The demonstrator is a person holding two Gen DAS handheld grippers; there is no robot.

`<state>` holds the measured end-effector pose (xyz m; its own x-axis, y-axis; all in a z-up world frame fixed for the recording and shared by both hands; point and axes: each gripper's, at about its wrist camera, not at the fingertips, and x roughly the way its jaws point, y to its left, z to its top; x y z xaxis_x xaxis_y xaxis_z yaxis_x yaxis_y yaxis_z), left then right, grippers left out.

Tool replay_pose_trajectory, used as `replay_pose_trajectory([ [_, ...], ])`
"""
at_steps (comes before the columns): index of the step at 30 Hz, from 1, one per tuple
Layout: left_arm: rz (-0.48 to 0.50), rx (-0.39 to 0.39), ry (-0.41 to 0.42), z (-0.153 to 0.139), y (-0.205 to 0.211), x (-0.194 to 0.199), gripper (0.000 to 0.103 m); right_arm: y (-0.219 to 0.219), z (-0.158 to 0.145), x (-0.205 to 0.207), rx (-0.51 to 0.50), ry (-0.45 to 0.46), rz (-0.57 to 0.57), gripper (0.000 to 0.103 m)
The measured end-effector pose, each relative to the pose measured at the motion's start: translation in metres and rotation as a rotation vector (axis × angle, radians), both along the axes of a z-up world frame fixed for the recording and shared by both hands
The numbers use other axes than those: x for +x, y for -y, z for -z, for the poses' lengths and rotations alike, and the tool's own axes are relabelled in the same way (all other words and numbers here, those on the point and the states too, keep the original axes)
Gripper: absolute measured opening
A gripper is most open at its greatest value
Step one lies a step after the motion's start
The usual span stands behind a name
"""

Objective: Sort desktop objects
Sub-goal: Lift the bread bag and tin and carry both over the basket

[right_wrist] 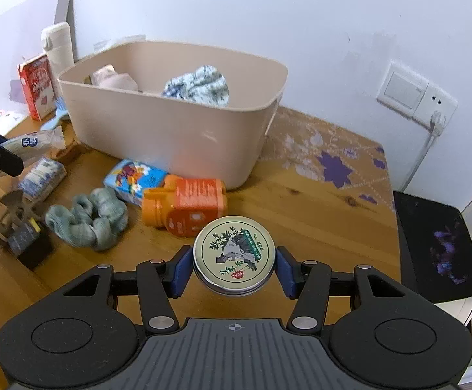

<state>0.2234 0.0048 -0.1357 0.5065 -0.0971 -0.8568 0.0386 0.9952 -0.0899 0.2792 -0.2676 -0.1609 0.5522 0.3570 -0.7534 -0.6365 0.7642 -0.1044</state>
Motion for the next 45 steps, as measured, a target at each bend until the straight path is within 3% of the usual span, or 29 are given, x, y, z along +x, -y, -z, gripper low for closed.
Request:
replay_pose_trajectory([
  [16,-0.043,0.015,0.100,-0.047,-0.007,-0.005,0.026,-0.007,-0.064,-0.012,0.051,0.135,-0.020,0.051],
  [24,-0.061,0.025,0.156,-0.072,-0.007,0.011,0.026,-0.014,-0.085,-0.001,0.063,0.190,-0.045,0.051],
  [28,-0.094,0.069,0.194,-0.082,-0.003,0.023,0.026,-0.017,-0.095,0.009,0.082,0.209,-0.048,0.051],
  [37,-0.136,0.109,0.212,-0.086,-0.001,0.060,0.025,-0.030,-0.110,0.040,0.090,0.254,-0.076,0.051],
  [45,-0.169,0.121,0.185,-0.072,0.003,0.093,0.025,-0.043,-0.108,0.067,0.110,0.256,-0.083,0.051],
])
